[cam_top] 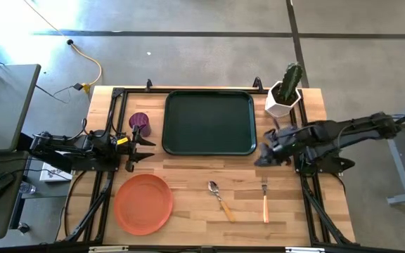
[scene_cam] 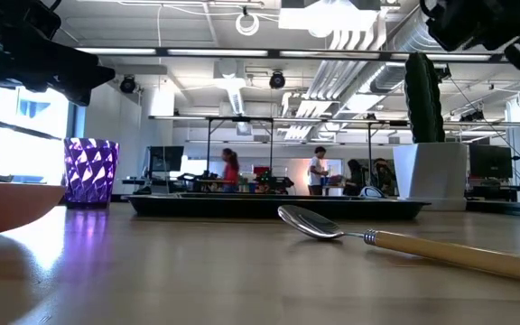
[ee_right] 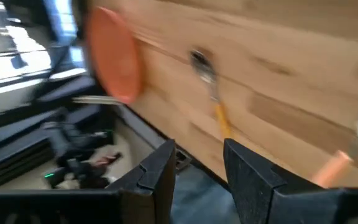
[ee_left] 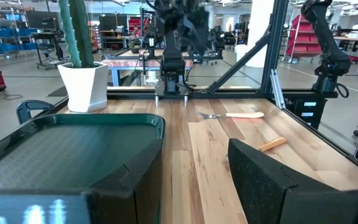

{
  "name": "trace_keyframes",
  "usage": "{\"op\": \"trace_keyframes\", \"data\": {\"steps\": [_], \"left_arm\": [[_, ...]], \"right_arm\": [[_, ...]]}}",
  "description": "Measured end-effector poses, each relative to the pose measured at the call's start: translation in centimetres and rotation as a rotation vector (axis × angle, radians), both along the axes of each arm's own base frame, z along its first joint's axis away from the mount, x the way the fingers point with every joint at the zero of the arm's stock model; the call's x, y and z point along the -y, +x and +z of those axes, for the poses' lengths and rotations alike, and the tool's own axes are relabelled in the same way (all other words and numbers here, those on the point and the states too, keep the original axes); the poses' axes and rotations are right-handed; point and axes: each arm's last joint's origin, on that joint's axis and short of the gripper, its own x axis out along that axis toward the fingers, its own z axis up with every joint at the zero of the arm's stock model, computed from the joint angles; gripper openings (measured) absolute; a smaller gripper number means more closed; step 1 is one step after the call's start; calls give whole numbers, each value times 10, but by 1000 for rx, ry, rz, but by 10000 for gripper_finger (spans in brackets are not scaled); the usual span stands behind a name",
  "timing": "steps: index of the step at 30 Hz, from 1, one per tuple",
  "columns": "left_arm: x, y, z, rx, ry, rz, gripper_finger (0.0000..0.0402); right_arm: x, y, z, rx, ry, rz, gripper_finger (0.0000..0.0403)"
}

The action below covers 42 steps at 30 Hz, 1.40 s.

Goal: Pick and place plate/cup/fork/spoon on tray
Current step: Put the orange fork on the serving tray

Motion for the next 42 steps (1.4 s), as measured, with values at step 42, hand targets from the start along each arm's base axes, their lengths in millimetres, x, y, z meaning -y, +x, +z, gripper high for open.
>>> {"op": "trace_keyframes", "data": {"steps": [42], "left_arm": [[0, 0, 0, 0, 0, 0, 170]], "right_arm": [[-112, 29, -122, -717, -133, -70, 126]]}}
